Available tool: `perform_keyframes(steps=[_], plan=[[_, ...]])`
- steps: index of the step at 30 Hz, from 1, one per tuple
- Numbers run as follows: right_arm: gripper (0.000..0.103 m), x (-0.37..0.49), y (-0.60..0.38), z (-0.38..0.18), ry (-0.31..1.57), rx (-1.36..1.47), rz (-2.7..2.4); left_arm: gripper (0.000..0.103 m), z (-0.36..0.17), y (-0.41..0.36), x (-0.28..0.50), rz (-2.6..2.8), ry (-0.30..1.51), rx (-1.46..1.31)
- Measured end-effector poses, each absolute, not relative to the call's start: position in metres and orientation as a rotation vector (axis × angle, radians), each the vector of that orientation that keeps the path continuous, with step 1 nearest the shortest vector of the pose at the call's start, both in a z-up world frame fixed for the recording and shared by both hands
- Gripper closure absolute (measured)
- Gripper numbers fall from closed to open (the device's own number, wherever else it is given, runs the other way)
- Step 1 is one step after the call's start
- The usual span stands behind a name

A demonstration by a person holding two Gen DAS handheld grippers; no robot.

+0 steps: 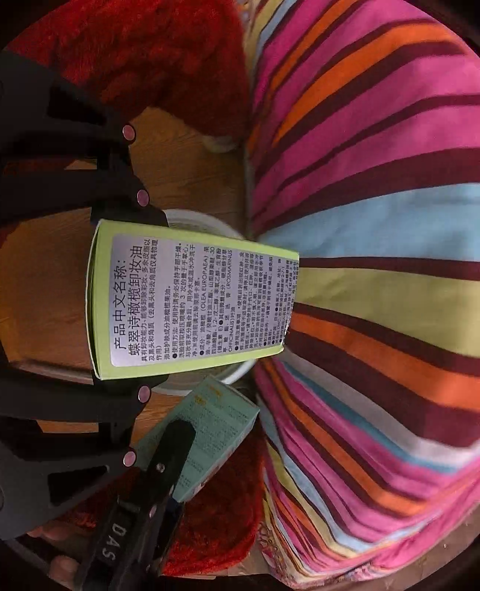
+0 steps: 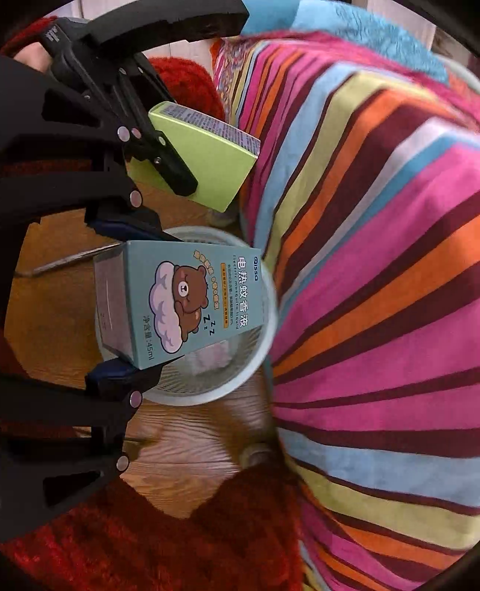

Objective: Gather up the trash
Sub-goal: 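Open both tools to drop the boxes into the wastebasket, then raise both tools back toward the remaining items on the bed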

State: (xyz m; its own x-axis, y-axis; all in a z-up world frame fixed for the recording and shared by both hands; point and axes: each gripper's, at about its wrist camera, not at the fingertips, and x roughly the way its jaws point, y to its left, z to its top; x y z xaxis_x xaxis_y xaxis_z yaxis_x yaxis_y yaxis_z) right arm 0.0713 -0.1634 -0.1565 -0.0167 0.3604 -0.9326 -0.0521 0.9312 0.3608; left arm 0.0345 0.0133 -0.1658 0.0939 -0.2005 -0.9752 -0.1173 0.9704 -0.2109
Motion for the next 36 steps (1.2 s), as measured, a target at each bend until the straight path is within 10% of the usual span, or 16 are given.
perform_keyframes(steps=[23,27,36], plan=[[0.053,0.084,-0.166,-0.23,1.774,0.383,0.191,0.053,-0.238,0.01,0.038,0.018,1.794,-0.348],[0.034,0.083,-0.167,-0.237,1.796,0.417,0.18,0.035,-0.244,0.012,0.036,0.049,1.825,-0.365],[0.034,0.084,-0.168,-0.236,1.782,0.388,0.154,0.032,-0.242,0.015,0.037,0.064,1.813,-0.386]])
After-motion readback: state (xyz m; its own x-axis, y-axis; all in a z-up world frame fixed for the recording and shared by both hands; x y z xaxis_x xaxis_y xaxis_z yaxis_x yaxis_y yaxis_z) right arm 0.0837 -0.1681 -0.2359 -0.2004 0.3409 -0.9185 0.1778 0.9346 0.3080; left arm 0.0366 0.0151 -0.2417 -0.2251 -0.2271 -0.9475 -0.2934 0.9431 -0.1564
